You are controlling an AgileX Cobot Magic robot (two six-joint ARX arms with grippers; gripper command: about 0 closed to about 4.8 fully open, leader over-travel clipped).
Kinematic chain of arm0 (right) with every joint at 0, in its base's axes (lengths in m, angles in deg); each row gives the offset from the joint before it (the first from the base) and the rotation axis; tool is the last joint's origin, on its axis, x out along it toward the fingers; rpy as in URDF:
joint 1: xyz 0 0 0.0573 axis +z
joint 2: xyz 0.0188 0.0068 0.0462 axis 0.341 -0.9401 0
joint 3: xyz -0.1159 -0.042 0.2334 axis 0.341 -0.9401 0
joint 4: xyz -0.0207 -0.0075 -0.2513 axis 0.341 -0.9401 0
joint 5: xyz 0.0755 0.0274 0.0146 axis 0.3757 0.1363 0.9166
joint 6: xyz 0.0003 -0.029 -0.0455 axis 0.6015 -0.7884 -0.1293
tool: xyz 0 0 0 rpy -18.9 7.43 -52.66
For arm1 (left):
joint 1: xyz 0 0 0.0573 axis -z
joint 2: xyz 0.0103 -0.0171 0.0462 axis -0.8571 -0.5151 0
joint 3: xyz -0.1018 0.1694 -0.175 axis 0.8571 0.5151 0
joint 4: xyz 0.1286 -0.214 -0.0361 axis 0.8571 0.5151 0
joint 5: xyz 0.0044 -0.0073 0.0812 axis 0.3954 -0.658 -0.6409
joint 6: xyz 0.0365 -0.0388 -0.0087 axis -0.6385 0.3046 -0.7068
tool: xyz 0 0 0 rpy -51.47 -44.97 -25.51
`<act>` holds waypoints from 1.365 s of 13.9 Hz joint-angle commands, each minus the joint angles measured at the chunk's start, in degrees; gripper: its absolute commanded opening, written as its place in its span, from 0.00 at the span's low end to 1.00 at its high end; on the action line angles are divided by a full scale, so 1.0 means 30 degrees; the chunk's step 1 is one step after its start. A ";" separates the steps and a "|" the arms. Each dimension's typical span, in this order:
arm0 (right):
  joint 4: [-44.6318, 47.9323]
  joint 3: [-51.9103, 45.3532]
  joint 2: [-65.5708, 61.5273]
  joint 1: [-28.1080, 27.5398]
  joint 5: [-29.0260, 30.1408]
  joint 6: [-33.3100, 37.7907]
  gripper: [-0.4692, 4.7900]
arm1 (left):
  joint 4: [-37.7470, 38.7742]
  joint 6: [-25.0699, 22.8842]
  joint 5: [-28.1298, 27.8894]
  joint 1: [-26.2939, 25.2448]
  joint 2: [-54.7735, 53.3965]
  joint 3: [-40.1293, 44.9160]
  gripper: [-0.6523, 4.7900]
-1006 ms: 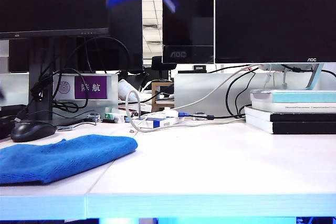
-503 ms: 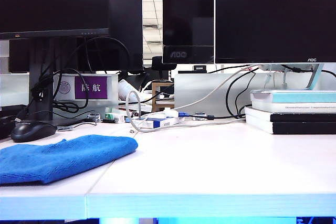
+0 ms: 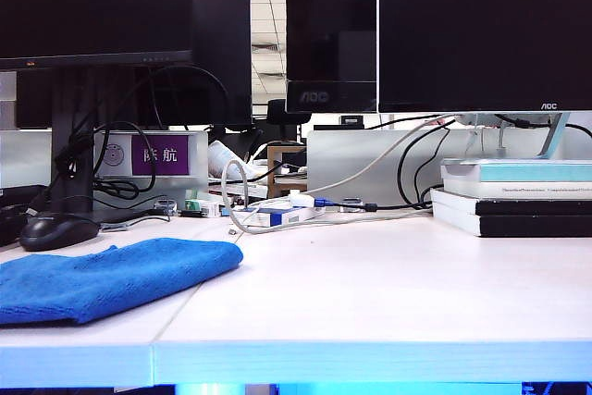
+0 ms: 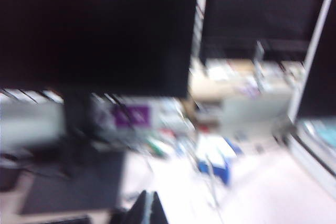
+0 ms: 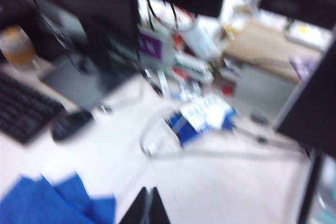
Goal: Wipe the table from right to left using the rag.
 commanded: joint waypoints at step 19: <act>1.0477 -2.7511 1.6203 0.0102 -0.6229 0.0954 0.09 | -0.6054 0.2098 -0.2922 -0.0036 0.6557 1.6327 0.11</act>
